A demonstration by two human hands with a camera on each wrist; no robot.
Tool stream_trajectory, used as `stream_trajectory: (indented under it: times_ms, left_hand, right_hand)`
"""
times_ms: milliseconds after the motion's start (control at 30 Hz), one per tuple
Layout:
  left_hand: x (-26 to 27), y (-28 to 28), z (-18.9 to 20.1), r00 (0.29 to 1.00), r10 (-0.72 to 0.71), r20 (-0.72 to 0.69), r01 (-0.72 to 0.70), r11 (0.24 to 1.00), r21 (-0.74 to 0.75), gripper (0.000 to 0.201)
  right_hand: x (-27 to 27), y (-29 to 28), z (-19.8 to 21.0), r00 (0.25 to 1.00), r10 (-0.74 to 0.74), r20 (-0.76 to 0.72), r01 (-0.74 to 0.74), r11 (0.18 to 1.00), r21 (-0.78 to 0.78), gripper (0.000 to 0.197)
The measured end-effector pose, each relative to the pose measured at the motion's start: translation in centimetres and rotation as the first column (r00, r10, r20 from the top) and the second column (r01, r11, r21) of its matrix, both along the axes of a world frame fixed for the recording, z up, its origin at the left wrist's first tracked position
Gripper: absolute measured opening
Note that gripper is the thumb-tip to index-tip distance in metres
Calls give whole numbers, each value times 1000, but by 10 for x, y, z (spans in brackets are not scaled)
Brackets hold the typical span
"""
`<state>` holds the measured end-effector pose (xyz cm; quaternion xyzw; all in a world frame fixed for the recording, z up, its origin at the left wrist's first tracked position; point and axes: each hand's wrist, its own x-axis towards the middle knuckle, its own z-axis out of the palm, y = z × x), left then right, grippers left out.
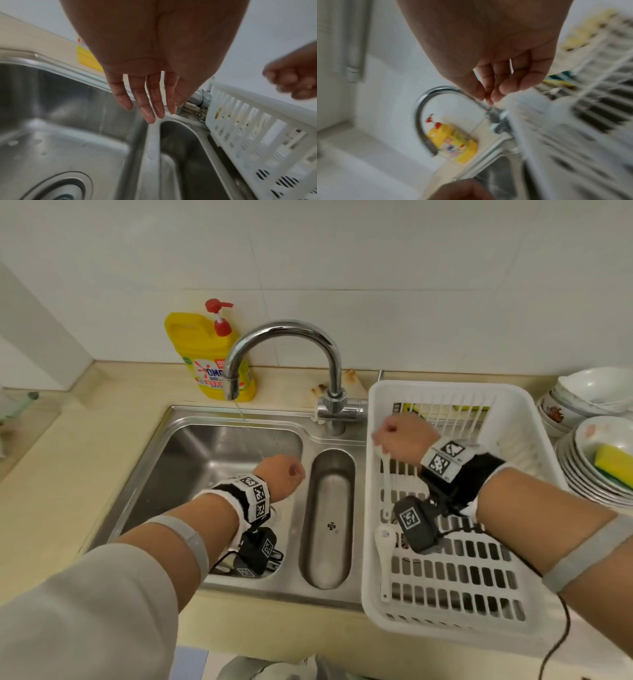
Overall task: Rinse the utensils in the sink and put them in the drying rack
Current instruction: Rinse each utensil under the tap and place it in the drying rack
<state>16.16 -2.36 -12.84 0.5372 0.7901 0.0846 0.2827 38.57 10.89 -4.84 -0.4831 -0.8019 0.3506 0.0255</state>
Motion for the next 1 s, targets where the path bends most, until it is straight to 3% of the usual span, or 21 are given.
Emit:
stream_trajectory:
  times_ms: [67, 167, 300, 400, 533, 700, 833, 1000]
  left_hand:
    - [-22, -14, 6, 999, 42, -24, -42, 999, 6, 16]
    - [-60, -45, 9, 996, 72, -52, -73, 997, -19, 8]
    - [-118, -86, 8, 991, 92, -99, -103, 988, -111, 14]
    - [-162, -111, 2, 986, 83, -141, -106, 982, -160, 17]
    - [-212, -136, -15, 984, -59, -169, 25, 979, -200, 17]
    - [-252, -150, -28, 964, -184, -193, 159, 977, -138, 16]
    - [-274, -155, -32, 961, -215, -174, 214, 977, -24, 20]
    - [-288, -152, -38, 962, -231, -145, 239, 970, 40, 21]
  right_hand:
    - [-38, -9, 20, 986, 107, -126, -100, 993, 62, 19]
    - [-100, -35, 23, 941, 311, -137, -311, 950, 18, 17]
    - [-177, -80, -16, 874, 473, -110, -483, 871, -91, 16]
    - [-228, -112, -64, 810, 585, 25, -576, 804, -150, 12]
    - [-281, -148, -141, 696, 680, 232, -627, 732, -267, 12]
    - [-310, -181, -214, 482, 791, 376, -669, 610, -425, 23]
    - [-325, -188, -245, 417, 794, 442, -650, 601, -466, 29]
    - [-333, -192, -266, 391, 757, 524, -636, 633, -441, 24]
